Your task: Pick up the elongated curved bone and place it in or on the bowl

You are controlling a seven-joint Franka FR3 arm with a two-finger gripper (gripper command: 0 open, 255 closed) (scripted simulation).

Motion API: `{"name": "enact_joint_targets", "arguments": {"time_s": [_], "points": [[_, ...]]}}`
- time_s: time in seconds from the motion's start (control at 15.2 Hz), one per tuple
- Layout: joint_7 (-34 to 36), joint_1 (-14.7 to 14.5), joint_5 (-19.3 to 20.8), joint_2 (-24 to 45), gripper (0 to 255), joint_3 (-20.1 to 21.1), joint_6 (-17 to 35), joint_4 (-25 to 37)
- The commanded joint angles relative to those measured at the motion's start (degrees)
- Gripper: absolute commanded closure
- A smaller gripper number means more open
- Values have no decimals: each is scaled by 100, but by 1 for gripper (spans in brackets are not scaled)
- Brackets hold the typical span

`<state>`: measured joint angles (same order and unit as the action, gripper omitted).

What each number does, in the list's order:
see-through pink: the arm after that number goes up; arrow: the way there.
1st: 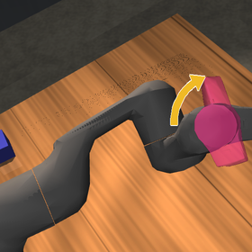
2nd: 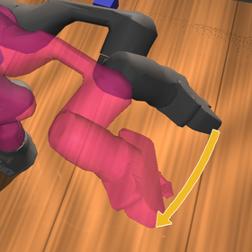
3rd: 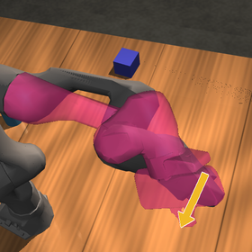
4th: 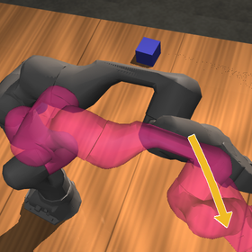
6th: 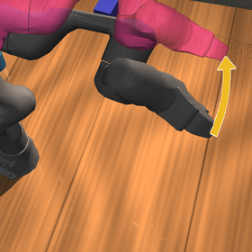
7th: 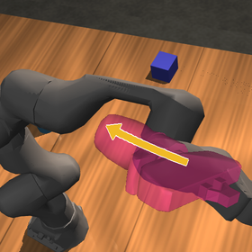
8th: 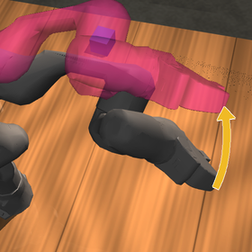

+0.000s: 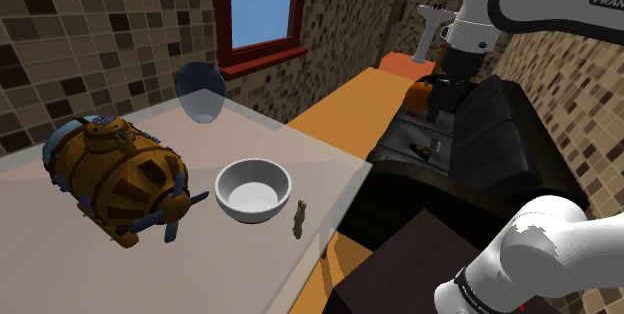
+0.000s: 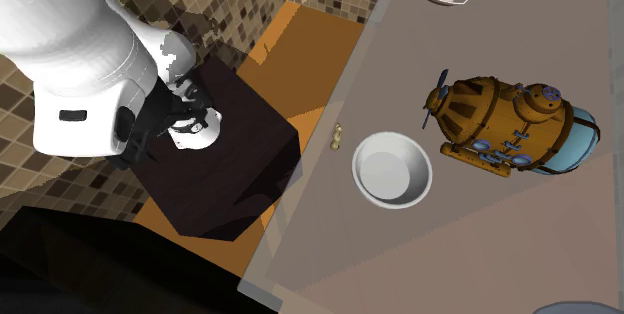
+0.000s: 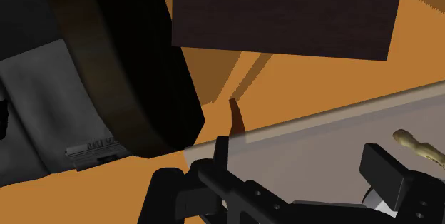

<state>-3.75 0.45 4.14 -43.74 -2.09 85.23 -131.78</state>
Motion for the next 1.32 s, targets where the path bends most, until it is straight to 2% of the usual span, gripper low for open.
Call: {"name": "enact_joint_targets", "arguments": {"time_s": [0.0, 0.66, 1.25], "points": [[0, 0, 0, 0, 0, 0, 0, 0], [1390, -333, -689, 779, 0, 1111, 938, -402], [2623, -543, -1002, 2124, 0, 2072, 1844, -143]]}}
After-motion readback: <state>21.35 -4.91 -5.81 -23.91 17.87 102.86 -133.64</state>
